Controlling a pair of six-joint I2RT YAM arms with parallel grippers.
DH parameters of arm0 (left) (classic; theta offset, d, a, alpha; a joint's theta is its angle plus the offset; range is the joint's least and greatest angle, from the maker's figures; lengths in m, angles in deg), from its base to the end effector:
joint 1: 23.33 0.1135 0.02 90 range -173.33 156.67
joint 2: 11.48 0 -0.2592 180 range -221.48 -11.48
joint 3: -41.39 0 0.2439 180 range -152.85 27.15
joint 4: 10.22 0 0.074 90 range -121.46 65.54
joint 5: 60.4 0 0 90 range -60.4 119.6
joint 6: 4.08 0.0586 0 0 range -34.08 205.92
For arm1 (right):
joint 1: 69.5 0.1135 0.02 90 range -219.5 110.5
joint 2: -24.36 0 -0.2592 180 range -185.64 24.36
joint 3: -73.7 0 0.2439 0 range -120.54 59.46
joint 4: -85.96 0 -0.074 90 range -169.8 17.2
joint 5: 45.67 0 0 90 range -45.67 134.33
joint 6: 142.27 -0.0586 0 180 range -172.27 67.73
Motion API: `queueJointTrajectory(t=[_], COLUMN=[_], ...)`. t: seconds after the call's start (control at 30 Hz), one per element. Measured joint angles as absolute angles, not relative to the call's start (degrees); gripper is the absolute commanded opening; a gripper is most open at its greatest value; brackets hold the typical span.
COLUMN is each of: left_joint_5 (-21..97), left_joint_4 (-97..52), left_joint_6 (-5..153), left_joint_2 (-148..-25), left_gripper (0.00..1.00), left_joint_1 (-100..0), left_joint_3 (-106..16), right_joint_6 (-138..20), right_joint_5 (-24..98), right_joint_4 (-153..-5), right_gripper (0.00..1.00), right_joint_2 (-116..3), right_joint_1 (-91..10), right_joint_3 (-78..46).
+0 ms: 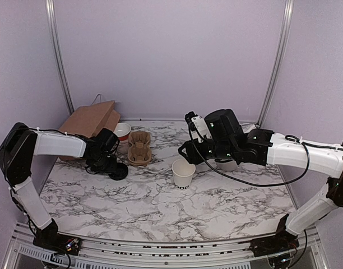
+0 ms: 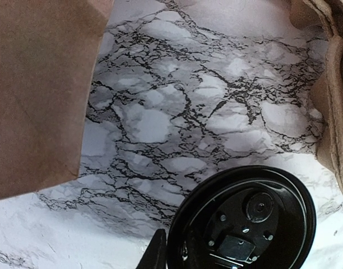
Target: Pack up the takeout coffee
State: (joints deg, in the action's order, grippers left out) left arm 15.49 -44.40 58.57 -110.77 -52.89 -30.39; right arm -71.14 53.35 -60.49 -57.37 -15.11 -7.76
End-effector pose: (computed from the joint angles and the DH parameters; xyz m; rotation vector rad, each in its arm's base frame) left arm 0.3030 -0.1554 0.1415 -0.0309 2.5942 -0.0295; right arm 0.2032 0.2680 0.2955 -0.5845 2.1295 0.5629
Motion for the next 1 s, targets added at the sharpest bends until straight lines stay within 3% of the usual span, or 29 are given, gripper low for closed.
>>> queueJointTrajectory(t=[0.43, 0.8, 1.0], left_joint_5=[15.67, 16.50, 17.33], left_joint_4=[-44.47, -44.49, -44.45], left_joint_6=[59.82, 59.82, 59.77], left_joint_2=[-108.43, -108.08, -106.59], left_gripper=[0.00, 0.00, 0.00], left_joint_1=[-52.91, -52.91, -52.97], left_joint_3=[-30.26, -30.21, -28.84], right_joint_6=[-71.12, -71.25, -73.28], right_joint_5=[53.30, 51.67, 47.51], right_joint_4=[-60.49, -60.60, -61.96], right_gripper=[0.49, 0.49, 0.48], right_joint_2=[-57.40, -58.27, -65.37], right_joint_1=[-15.13, -15.11, -13.84], right_joint_3=[-7.76, -7.89, -12.22])
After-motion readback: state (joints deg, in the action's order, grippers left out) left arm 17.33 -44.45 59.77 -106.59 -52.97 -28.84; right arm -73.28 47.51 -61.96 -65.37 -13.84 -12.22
